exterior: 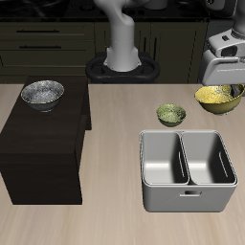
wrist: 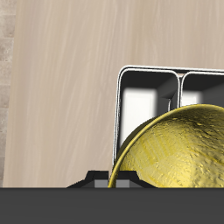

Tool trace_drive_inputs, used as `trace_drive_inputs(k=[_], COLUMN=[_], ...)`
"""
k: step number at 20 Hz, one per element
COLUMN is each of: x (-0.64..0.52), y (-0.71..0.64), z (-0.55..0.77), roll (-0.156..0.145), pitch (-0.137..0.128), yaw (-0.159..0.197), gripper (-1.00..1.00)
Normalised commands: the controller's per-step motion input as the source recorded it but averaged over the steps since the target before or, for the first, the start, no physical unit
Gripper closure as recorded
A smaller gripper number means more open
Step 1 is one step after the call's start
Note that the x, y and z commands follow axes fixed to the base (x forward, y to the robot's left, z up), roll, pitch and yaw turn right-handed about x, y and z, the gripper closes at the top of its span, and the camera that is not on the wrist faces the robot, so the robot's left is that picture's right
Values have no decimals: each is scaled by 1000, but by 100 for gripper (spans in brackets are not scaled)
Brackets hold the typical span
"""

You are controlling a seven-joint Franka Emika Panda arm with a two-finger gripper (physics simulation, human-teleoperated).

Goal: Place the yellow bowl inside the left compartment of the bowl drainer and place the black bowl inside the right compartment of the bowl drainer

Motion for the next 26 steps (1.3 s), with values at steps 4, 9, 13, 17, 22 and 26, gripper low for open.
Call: trace_drive_inputs(k=[4, 9, 13, 17, 22, 26], x=[120, 127, 11, 48, 15, 28], y=[-61, -69, 2, -98, 15, -61], z=[-126, -181, -199, -386, -224, -176], roll=[14, -20, -8, -18, -8, -16], pitch=[14, 21, 22, 23, 23, 8], yaw=[5, -2, -2, 14, -11, -3], gripper=[100, 100, 100, 100, 100, 100])
